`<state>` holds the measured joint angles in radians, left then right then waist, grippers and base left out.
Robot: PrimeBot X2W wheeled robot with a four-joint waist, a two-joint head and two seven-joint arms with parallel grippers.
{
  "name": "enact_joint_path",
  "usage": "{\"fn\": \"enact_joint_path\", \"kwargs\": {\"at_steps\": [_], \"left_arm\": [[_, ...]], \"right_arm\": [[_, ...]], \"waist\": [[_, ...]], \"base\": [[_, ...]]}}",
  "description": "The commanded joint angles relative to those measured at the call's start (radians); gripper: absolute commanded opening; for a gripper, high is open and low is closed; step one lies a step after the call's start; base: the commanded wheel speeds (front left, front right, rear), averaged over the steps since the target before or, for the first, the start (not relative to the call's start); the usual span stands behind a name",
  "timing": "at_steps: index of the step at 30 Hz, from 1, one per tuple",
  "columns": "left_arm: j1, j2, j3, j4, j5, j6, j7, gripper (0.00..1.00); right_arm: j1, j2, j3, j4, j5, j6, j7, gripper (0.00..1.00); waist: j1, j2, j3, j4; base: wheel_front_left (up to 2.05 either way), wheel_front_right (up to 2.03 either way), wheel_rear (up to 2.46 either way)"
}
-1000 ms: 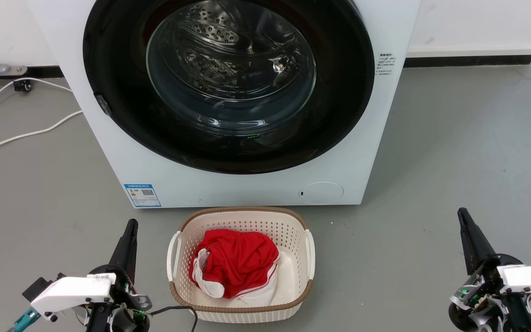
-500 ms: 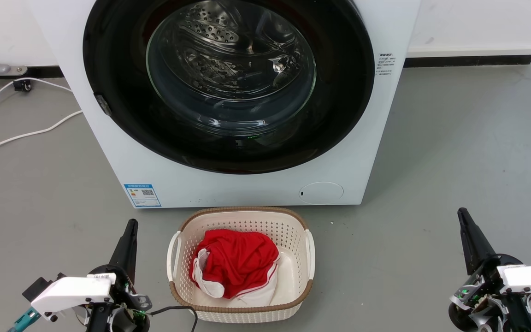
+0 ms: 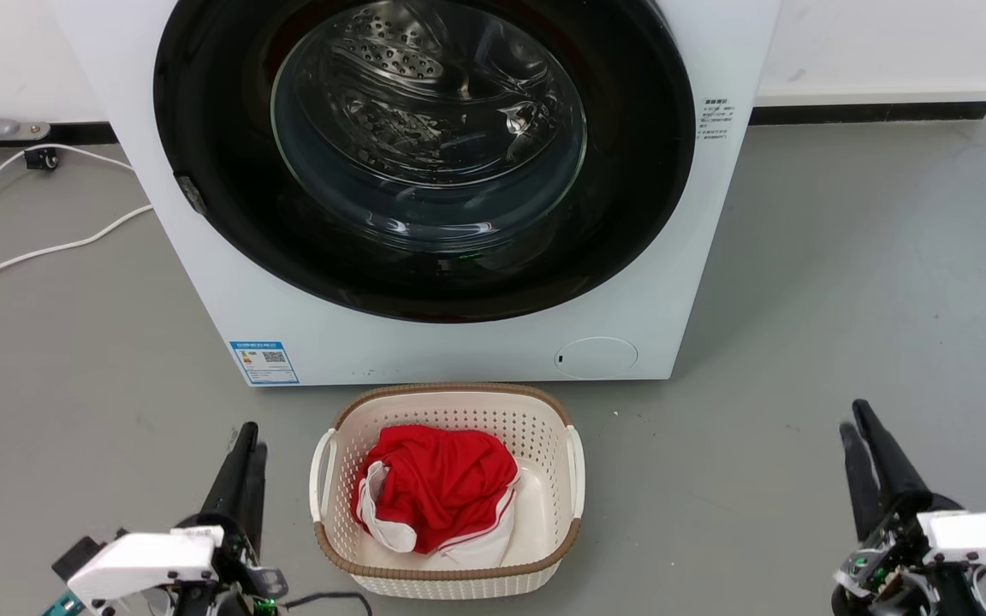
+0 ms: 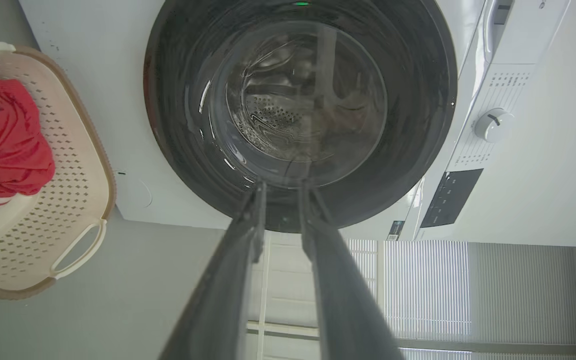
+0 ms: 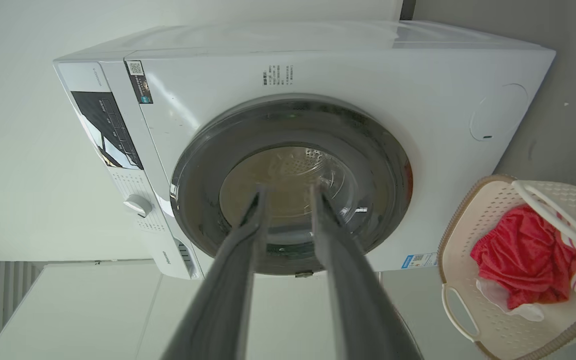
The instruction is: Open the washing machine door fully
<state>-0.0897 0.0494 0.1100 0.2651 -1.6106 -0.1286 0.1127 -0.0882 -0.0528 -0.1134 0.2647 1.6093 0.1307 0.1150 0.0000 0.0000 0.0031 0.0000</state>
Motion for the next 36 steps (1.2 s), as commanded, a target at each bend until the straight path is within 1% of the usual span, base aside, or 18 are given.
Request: {"fn": "enact_joint_path", "kwargs": {"at_steps": [1, 7, 11, 15, 18, 19, 25, 36], "left_arm": [[-0.006, 0.001, -0.007, -0.012, 0.002, 0.000, -0.011, 1.00], [-0.001, 0.001, -0.022, -0.033, 0.026, 0.000, -0.042, 1.00], [0.002, 0.001, -0.022, -0.053, 0.089, -0.001, -0.061, 1.00], [0.003, 0.001, -0.015, -0.077, 0.171, -0.001, -0.080, 1.00], [0.002, 0.001, -0.012, -0.098, 0.236, -0.001, -0.093, 1.00], [0.002, 0.001, -0.012, -0.098, 0.236, -0.001, -0.093, 1.00], [0.004, 0.001, -0.027, -0.133, 0.371, -0.001, -0.118, 1.00], [0.013, 0.001, -0.046, -0.162, 0.587, 0.008, -0.160, 1.00]], "right_arm": [[-0.004, 0.000, 0.006, -0.013, -0.001, 0.000, -0.012, 1.00], [0.006, 0.000, 0.013, -0.040, -0.026, 0.000, -0.042, 1.00], [0.012, 0.000, 0.019, -0.062, -0.087, 0.000, -0.062, 1.00], [0.016, 0.000, 0.027, -0.090, -0.200, 0.000, -0.080, 1.00], [0.019, 0.001, 0.036, -0.110, -0.312, 0.000, -0.094, 1.00], [0.019, 0.001, 0.036, -0.110, -0.312, 0.000, -0.094, 1.00], [0.028, 0.001, 0.050, -0.128, -0.492, 0.000, -0.119, 1.00], [0.041, 0.001, 0.064, -0.168, -0.725, 0.000, -0.162, 1.00]], "waist": [[0.0000, 0.0000, 0.000, 0.000], [0.0000, 0.0000, 0.000, 0.002], [0.0000, 0.0000, 0.000, 0.004], [0.0000, 0.0000, 0.001, 0.005], [0.0000, 0.0000, 0.002, 0.006], [0.0000, 0.0000, 0.002, 0.006], [0.0000, 0.0000, 0.002, 0.007], [0.0000, 0.0000, 0.001, 0.008]], "base": [[0.00, 0.00, 0.00], [0.00, 0.00, 0.00], [0.00, 0.00, 0.00], [0.00, 0.00, 0.00], [0.00, 0.00, 0.00], [0.00, 0.00, 0.00], [0.00, 0.00, 0.00], [0.00, 0.00, 0.00]]}}
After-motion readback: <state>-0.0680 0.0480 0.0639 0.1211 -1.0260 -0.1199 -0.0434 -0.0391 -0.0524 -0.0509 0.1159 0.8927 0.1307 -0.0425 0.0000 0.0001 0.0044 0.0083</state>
